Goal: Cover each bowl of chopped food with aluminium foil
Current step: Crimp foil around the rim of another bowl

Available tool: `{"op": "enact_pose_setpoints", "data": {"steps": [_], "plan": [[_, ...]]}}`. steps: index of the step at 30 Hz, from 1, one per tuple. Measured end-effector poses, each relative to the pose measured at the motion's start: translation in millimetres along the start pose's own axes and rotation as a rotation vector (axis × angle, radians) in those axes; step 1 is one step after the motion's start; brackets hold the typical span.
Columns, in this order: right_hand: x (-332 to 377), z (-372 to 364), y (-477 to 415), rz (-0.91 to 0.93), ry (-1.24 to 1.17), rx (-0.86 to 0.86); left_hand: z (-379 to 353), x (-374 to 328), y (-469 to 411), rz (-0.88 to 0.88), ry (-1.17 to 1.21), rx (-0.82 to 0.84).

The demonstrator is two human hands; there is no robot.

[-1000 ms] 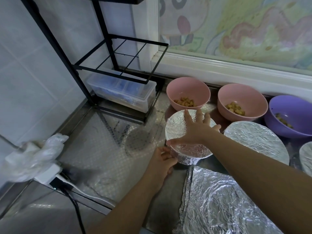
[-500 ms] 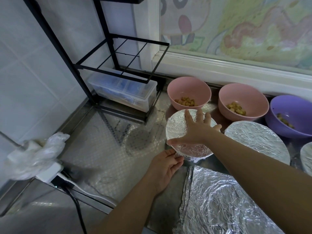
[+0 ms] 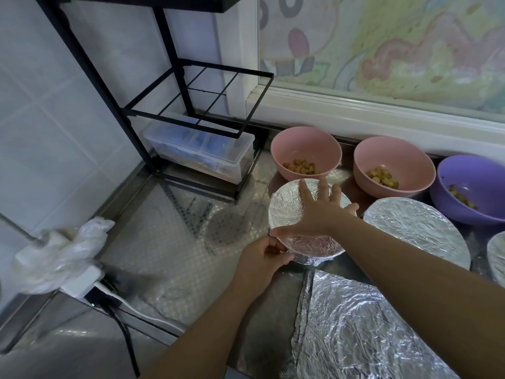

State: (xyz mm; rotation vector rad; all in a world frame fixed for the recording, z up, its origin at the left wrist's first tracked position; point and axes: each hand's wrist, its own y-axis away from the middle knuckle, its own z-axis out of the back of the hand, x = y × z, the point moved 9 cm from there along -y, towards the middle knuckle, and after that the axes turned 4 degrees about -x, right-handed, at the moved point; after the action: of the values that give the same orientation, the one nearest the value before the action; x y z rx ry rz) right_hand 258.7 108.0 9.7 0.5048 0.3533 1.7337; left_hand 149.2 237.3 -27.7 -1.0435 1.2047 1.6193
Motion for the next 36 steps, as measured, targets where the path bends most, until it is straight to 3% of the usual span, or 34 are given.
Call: {"op": "enact_pose_setpoints", "data": {"steps": [6,12,18,23,36], "plan": [[0,-1,-1,-0.004,0.000,0.009,7,-7,-2,-0.067,-0.095,-0.073],[0,-1,1,-0.005,-0.004,0.013,9,-3,-3,0.046,-0.115,-0.072],[-1,-2,-1,-0.004,0.004,0.010,-10,14,13,0.496,0.362,0.002],[-1,-2,-1,0.004,-0.006,0.006,-19,2,29,0.746,0.679,0.085],[-2,-3,-2,-0.016,-0.031,-0.019,-30,-60,29,0.891,1.215,0.188]]}}
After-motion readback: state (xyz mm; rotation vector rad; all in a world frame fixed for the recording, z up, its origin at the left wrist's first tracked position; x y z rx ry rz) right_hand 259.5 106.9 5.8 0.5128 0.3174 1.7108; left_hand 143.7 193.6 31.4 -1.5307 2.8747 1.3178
